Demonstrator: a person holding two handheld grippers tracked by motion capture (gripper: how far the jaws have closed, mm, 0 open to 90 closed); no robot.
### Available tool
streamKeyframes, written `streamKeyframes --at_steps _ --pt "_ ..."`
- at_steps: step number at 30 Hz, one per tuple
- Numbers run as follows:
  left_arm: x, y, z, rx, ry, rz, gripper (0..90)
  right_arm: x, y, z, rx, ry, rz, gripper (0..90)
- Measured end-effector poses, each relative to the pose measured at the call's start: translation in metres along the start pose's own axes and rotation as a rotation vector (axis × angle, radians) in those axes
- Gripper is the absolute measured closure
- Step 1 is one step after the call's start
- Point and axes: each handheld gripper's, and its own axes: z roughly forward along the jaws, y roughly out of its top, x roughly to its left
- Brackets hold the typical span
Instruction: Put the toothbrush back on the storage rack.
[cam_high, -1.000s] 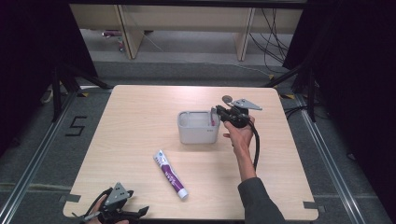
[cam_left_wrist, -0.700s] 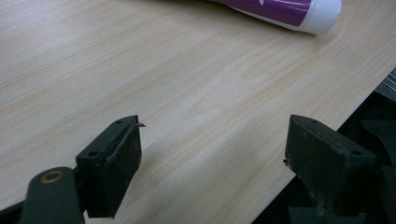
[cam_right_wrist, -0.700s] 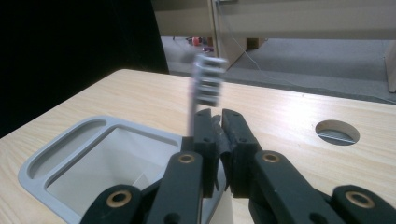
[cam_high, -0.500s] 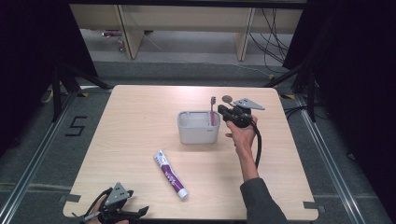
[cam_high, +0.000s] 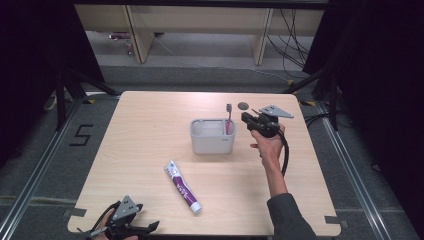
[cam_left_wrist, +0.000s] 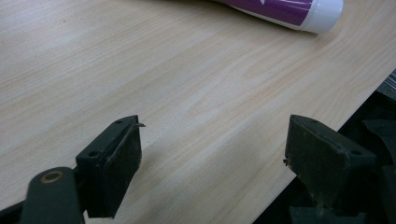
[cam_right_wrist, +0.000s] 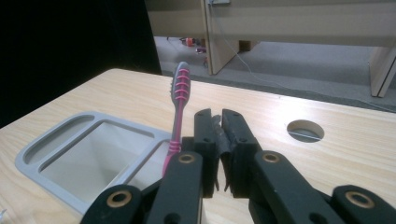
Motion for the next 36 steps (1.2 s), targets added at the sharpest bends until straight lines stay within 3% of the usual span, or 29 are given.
streamKeyframes --at_steps 1,4,6,8,9,10,13,20,21,23,24,27,28,31,34,36 --pt "0.000 0.000 0.000 0.000 0.000 0.000 18.1 -0.002 0.000 -0.001 -0.004 0.000 -0.025 85.0" --pt "0.000 0.000 0.000 -0.002 -0.002 -0.004 18.1 -0.003 -0.001 -0.008 -0.002 0.002 -0.018 84.9" --pt "0.000 0.000 0.001 -0.002 -0.001 -0.004 18.1 -0.006 -0.001 -0.014 0.002 0.009 -0.048 84.8" --pt "0.000 0.000 0.001 -0.001 0.000 -0.003 18.1 -0.005 -0.001 -0.016 0.005 0.013 -0.021 84.8" --pt "0.000 0.000 0.001 -0.001 0.000 -0.003 18.1 -0.007 -0.002 -0.020 -0.007 0.012 -0.050 84.7" --pt "0.000 0.000 0.001 0.000 0.000 -0.003 18.1 -0.007 -0.002 -0.022 -0.006 0.024 -0.032 84.7" --pt "0.000 0.000 0.001 -0.001 0.000 -0.004 18.1 -0.009 -0.003 -0.026 -0.014 0.021 -0.065 84.7" --pt "0.001 0.000 0.001 0.005 0.004 -0.002 18.2 -0.009 -0.006 -0.035 -0.007 0.041 -0.056 84.6" --pt "0.001 0.000 0.001 0.005 0.005 -0.001 18.1 -0.007 -0.006 -0.038 0.008 0.035 -0.033 84.6" --pt "0.001 0.000 0.001 0.000 0.001 -0.004 18.1 -0.008 -0.008 -0.040 -0.007 0.038 -0.066 84.3" --pt "0.001 0.000 0.001 0.000 0.001 -0.004 18.1 -0.007 -0.008 -0.043 0.006 0.047 -0.049 84.0" --pt "0.001 0.000 0.000 0.003 -0.001 -0.001 18.1 -0.007 -0.011 -0.047 -0.009 0.051 -0.059 83.6" --pt "0.001 0.000 0.001 -0.002 0.000 -0.003 18.1 -0.008 -0.011 -0.048 -0.011 0.049 -0.085 83.5" --pt "0.001 0.000 0.001 0.000 0.002 -0.003 18.1 -0.005 -0.014 -0.054 -0.006 0.063 -0.059 83.0" --pt "0.001 0.000 0.001 -0.001 0.003 -0.004 18.1 -0.005 -0.016 -0.058 -0.009 0.070 -0.076 82.0" --pt "0.001 -0.001 0.001 0.000 0.005 -0.006 18.1 -0.003 -0.018 -0.062 -0.011 0.080 -0.063 80.8"
